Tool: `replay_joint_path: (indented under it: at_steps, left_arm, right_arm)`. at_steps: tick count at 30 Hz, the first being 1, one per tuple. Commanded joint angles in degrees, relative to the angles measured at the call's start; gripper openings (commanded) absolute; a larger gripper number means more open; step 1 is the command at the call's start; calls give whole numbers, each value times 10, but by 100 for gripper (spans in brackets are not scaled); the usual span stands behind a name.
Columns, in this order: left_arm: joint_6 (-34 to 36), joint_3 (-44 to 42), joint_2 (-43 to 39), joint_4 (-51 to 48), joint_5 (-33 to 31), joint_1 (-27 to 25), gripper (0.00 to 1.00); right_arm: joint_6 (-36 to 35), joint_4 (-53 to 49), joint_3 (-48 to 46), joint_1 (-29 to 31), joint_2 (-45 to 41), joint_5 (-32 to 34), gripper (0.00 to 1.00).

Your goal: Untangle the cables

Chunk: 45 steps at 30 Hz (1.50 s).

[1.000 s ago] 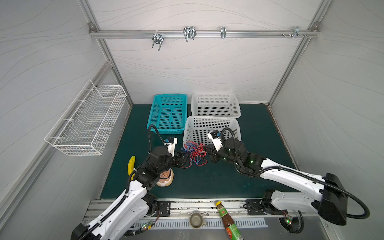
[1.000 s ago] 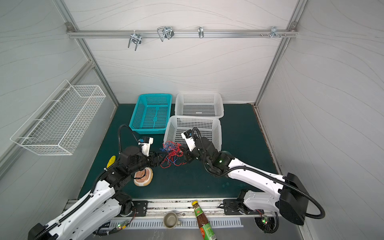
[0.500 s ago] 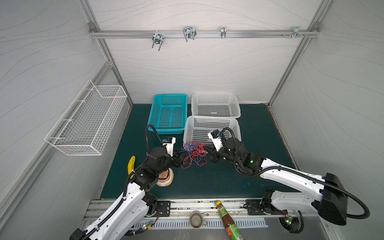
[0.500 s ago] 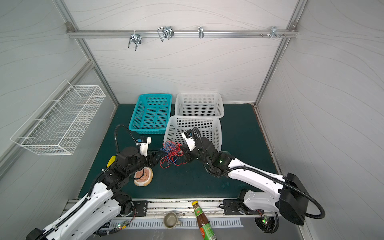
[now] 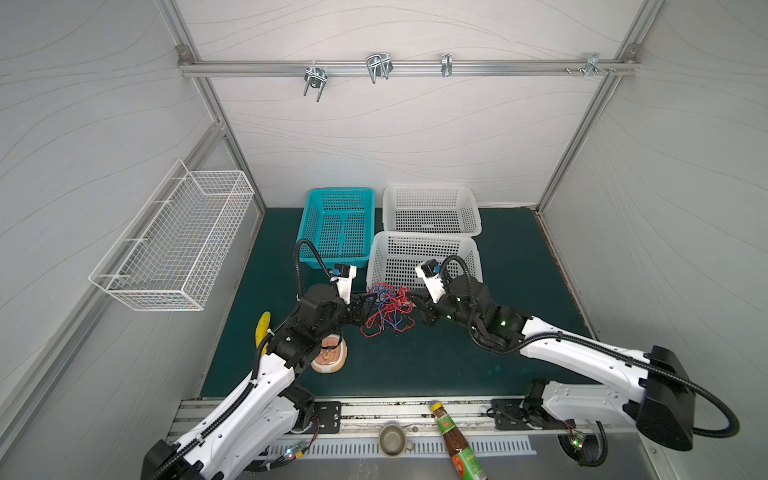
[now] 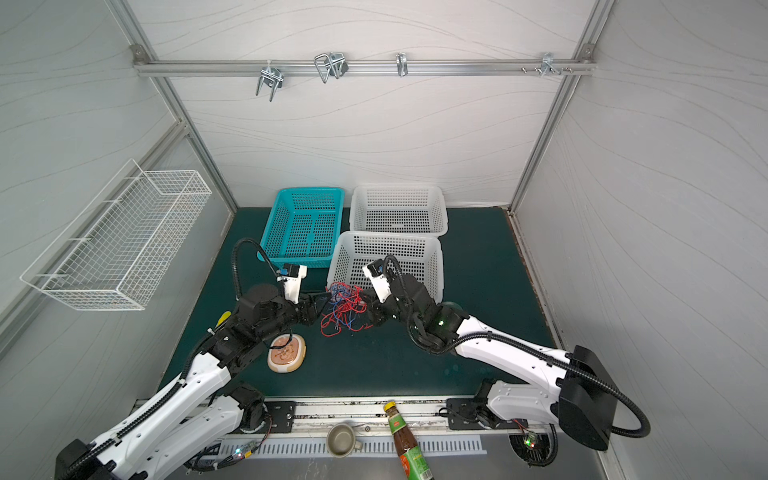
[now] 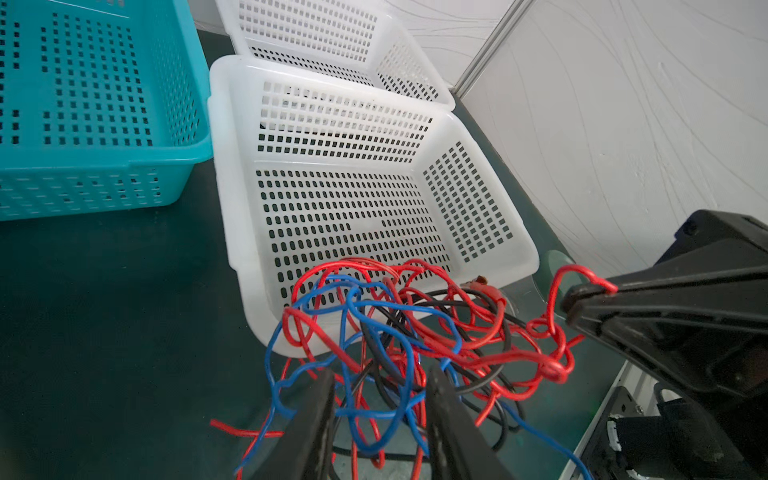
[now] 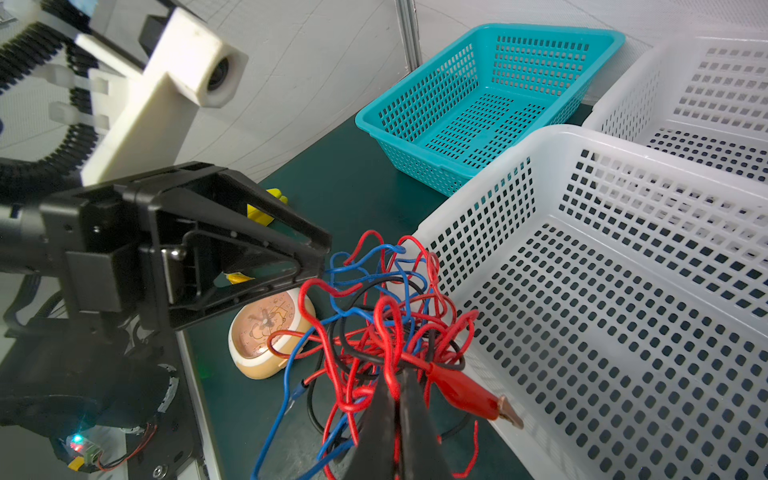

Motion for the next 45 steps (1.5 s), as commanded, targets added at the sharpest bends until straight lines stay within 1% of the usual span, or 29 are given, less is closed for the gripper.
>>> replay_joint_path:
  at_steps: [1, 6, 9, 10, 12, 15, 20, 25, 29, 31, 36, 42, 45]
  left_arm:
    - [15, 28, 17, 28, 9, -3, 35]
    - [23, 40, 43, 13, 12, -7, 30]
    - [27, 45, 51, 2, 2, -12, 23]
    - [27, 45, 52, 0, -1, -13, 21]
    - [27, 46, 54, -4, -10, -14, 11]
    - [25, 50, 55, -12, -28, -15, 1]
    - [5, 85, 63, -69, -99, -15, 0]
    - [-9, 124, 64, -114, -118, -15, 0]
    - [-13, 144, 57, -130, -138, -14, 0]
    - [-18, 162, 58, -153, -172, -15, 0]
    - [-31, 208, 64, -229, -300, -15, 0]
    - [-34, 241, 66, -285, -448, -15, 0]
    - [-36, 252, 67, -306, -507, -14, 0]
  right_arm:
    - [-10, 11, 0, 4, -4, -6, 0]
    - [-14, 10, 3, 4, -4, -6, 0]
    - [-15, 10, 4, 4, -4, -3, 0]
    - [-16, 10, 4, 3, -3, -3, 0]
    - [-17, 10, 4, 4, -3, -1, 0]
    - [-17, 5, 3, 3, -2, 1, 0]
    - [-4, -5, -14, 4, 5, 3, 0]
    - [8, 14, -66, 10, 16, 1, 0]
    - [19, 23, -111, 11, 30, 45, 0]
    - [32, 20, -124, 10, 40, 65, 0]
    - [66, -27, -121, 11, 72, 118, 0]
    - [108, -93, -109, 10, 94, 189, 0]
    - [127, -115, -112, 11, 92, 216, 0]
